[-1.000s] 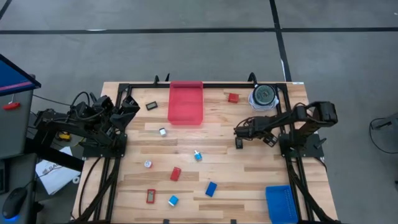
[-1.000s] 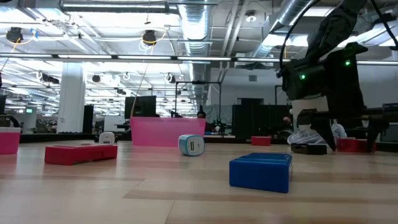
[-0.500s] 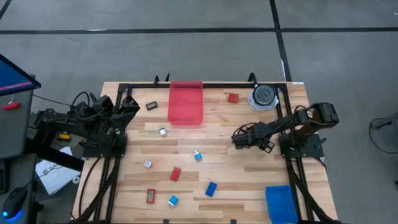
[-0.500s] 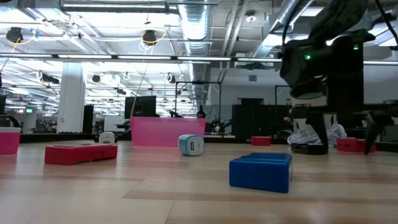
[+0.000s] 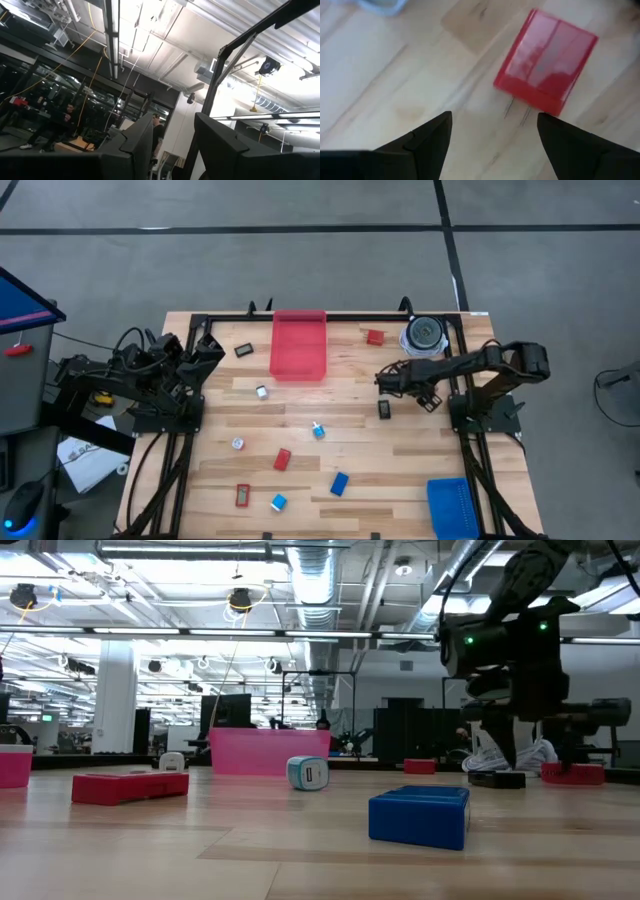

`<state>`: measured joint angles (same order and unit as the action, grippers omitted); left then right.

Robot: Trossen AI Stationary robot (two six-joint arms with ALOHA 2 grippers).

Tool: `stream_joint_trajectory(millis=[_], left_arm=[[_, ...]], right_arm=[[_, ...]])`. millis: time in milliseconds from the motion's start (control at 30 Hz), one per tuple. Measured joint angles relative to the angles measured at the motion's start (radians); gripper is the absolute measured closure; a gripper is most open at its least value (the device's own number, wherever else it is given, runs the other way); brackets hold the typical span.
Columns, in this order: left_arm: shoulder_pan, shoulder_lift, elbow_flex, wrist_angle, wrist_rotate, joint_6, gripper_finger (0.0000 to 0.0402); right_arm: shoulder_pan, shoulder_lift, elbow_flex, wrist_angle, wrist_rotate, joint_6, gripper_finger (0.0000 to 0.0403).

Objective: Pick & Place Office items
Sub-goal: Put the bottom red charger adapter into the red bin

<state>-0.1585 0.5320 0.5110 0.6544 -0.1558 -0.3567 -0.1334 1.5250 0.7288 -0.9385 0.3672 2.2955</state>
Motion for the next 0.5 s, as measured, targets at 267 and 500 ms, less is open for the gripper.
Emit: stream_joint_trajectory(millis=[267,500], left_arm=[[0.000,0.000,0.000,0.000,0.003,0.000,0.0259],[0.000,0.000,0.000,0.000,0.002,0.009,0.0259]], right_arm=[[-0.037,0.008,-0.007,-0.048,-0.008,-0.006,0.0117],[-0.044,0.008,-0.013,-0.056,-0.027,-0.007,0.0117]])
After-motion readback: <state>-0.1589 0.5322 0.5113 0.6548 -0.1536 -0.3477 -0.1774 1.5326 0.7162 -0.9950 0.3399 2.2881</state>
